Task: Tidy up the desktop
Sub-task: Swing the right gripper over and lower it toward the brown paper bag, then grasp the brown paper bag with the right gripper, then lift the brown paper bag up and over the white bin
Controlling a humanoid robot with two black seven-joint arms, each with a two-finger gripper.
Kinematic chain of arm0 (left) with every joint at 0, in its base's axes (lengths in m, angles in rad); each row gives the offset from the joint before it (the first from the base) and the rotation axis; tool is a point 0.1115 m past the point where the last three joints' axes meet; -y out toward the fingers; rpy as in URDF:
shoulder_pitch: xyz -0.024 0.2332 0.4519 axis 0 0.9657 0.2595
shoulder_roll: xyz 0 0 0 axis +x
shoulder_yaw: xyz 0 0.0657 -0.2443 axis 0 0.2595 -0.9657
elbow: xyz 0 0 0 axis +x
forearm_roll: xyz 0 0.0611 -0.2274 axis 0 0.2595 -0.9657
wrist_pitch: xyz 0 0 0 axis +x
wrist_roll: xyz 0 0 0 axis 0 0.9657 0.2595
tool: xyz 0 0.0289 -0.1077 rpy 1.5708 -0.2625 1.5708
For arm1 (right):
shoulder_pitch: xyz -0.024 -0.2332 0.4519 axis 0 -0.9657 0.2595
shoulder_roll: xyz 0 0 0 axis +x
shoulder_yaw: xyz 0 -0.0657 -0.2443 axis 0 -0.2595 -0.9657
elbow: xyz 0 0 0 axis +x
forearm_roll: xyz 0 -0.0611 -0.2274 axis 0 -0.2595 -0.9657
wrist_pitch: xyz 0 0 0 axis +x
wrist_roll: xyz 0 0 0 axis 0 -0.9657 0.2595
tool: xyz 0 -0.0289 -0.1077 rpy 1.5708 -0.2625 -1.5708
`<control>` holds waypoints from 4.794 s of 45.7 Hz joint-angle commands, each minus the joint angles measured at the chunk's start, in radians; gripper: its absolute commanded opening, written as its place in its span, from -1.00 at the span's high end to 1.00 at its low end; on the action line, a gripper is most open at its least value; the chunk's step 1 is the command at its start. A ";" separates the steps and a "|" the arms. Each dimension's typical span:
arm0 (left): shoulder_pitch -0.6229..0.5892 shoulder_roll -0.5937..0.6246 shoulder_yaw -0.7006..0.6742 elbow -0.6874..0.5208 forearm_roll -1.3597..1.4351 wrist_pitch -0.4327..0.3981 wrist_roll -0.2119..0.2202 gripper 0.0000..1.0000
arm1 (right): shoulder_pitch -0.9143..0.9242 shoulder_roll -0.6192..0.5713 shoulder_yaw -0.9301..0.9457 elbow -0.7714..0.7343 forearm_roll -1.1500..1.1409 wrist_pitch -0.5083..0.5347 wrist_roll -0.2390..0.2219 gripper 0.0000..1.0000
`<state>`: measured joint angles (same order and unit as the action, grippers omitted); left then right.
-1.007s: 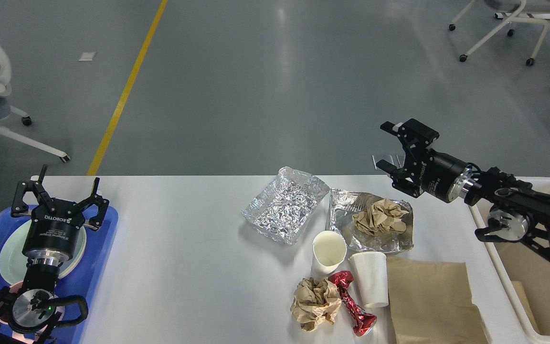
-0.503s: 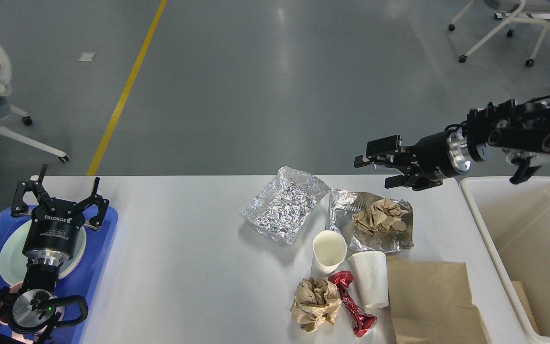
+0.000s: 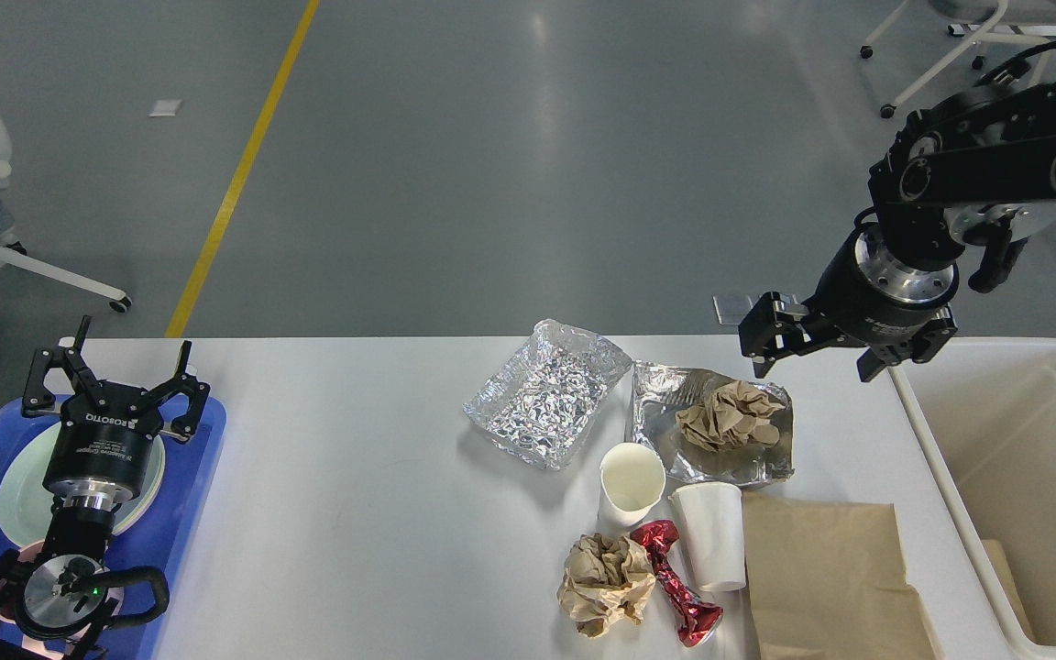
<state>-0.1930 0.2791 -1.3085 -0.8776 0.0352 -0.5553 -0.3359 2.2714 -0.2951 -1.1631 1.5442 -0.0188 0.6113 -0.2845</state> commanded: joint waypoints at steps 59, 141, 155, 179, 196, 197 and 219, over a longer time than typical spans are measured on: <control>0.000 0.000 0.000 0.000 0.000 0.000 0.001 -0.93 | -0.309 -0.167 -0.233 0.113 -0.170 -0.280 0.288 -0.88; 0.000 0.000 0.000 0.000 0.000 0.000 0.001 -0.93 | -0.915 -0.084 -0.087 -0.174 -0.153 -0.613 0.343 1.00; 0.000 0.000 0.000 0.000 0.000 0.000 0.001 -0.93 | -0.899 -0.108 -0.089 -0.156 -0.150 -0.587 0.349 1.00; 0.000 0.000 0.000 0.000 0.000 0.000 0.001 -0.93 | -0.429 -0.337 -0.210 0.025 -0.161 -0.272 0.354 1.00; 0.000 0.000 0.000 0.000 0.000 0.000 0.003 -0.93 | 0.003 -0.349 -0.345 0.109 -0.156 0.010 0.344 1.00; 0.000 0.000 0.000 0.000 0.000 0.000 0.003 -0.93 | 0.022 -0.348 -0.352 0.114 -0.155 0.019 0.344 1.00; 0.000 0.000 0.000 0.000 0.000 0.000 0.001 -0.93 | 0.013 -0.447 -0.434 -0.033 -0.050 -0.067 0.344 1.00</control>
<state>-0.1934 0.2791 -1.3085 -0.8776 0.0352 -0.5553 -0.3328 2.3450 -0.6912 -1.5782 1.5993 -0.1365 0.5999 0.0601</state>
